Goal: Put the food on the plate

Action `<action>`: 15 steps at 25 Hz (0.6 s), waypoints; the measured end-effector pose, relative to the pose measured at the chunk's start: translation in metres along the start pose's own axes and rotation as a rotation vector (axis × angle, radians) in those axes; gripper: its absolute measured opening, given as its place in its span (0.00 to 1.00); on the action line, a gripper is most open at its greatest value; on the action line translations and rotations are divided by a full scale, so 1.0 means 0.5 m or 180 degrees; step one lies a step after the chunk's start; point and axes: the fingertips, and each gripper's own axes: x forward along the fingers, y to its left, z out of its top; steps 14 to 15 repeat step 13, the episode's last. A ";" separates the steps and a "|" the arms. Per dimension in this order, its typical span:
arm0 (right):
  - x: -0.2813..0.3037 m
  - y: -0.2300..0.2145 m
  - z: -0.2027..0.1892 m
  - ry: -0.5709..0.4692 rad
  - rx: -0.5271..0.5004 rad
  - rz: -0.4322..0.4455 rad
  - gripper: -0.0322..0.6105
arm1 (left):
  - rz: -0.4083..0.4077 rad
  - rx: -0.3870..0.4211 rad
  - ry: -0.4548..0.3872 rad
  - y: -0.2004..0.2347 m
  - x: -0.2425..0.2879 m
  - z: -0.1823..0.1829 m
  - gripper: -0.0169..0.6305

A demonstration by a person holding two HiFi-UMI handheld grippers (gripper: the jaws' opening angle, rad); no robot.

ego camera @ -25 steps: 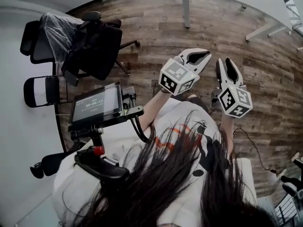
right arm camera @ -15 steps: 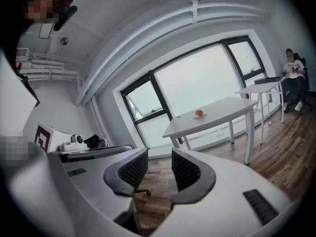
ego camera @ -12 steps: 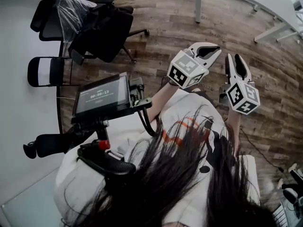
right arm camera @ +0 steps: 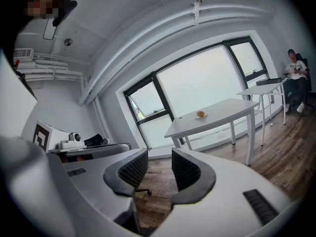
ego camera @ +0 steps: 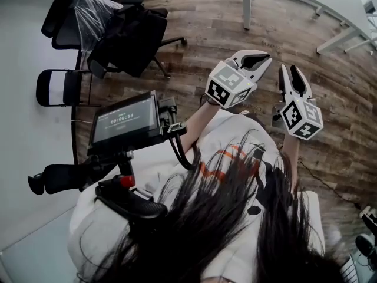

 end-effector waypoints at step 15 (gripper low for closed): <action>-0.021 -0.005 -0.019 0.0015 0.0025 -0.0084 0.29 | -0.0087 0.0028 0.0054 -0.019 -0.002 -0.016 0.04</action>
